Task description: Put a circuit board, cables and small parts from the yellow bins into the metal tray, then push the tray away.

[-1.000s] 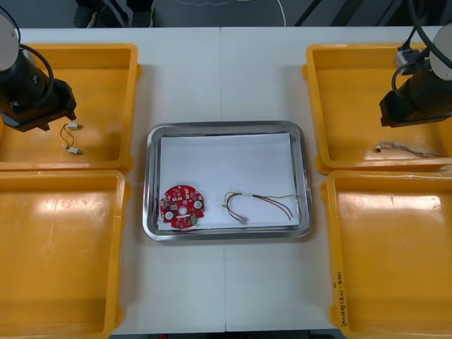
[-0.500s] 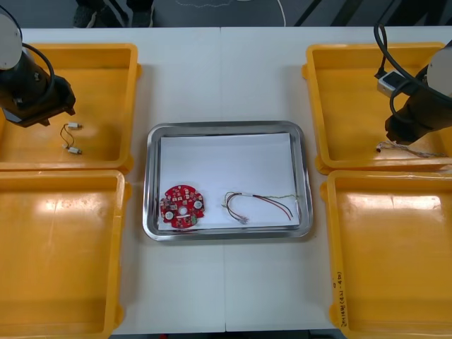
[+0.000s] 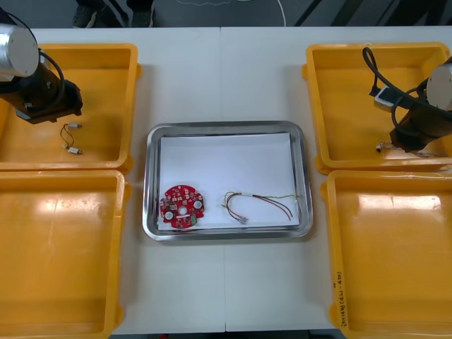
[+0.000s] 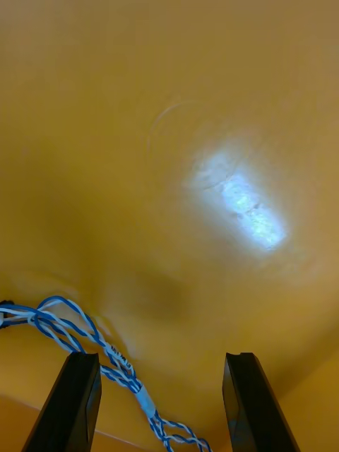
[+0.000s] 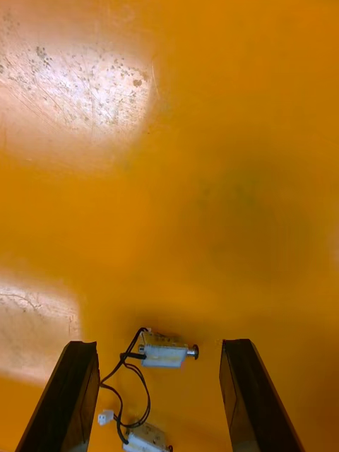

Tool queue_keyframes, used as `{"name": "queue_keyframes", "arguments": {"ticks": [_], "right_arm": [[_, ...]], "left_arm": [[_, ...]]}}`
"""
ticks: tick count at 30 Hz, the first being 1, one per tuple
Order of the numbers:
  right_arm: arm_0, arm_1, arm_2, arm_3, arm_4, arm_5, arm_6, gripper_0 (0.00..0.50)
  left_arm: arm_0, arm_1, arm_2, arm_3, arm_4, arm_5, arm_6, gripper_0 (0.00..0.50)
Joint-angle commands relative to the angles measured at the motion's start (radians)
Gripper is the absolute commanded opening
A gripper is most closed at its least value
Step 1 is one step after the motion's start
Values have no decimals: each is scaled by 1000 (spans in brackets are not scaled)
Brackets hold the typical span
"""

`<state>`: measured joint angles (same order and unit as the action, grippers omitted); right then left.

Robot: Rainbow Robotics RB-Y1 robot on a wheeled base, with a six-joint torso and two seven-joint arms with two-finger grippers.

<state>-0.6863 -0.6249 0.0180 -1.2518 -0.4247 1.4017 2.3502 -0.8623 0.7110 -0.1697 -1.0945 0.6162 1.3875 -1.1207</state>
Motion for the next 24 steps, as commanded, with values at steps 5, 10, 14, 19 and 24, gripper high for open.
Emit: {"name": "queue_keyframes", "arguments": {"ticks": [5, 10, 14, 19, 24], "right_arm": [[5, -41, -26, 51, -85, -18, 100, 500], [5, -50, -26, 64, -147, -18, 121, 500], [5, -50, -24, 64, -152, -17, 136, 500], [4, -52, -24, 95, -154, -29, 141, 154], [4, -50, -26, 106, -161, -44, 136, 0]], "left_arm": [[-60, 13, -36, 33, 36, -18, -48, 500], [-60, 5, -48, 54, 45, -28, -50, 500], [-60, -7, -50, 81, 43, -53, -53, 500], [-60, -24, -50, 100, 39, -77, -60, 500], [-60, -39, -50, 116, 27, -97, -63, 500]]}}
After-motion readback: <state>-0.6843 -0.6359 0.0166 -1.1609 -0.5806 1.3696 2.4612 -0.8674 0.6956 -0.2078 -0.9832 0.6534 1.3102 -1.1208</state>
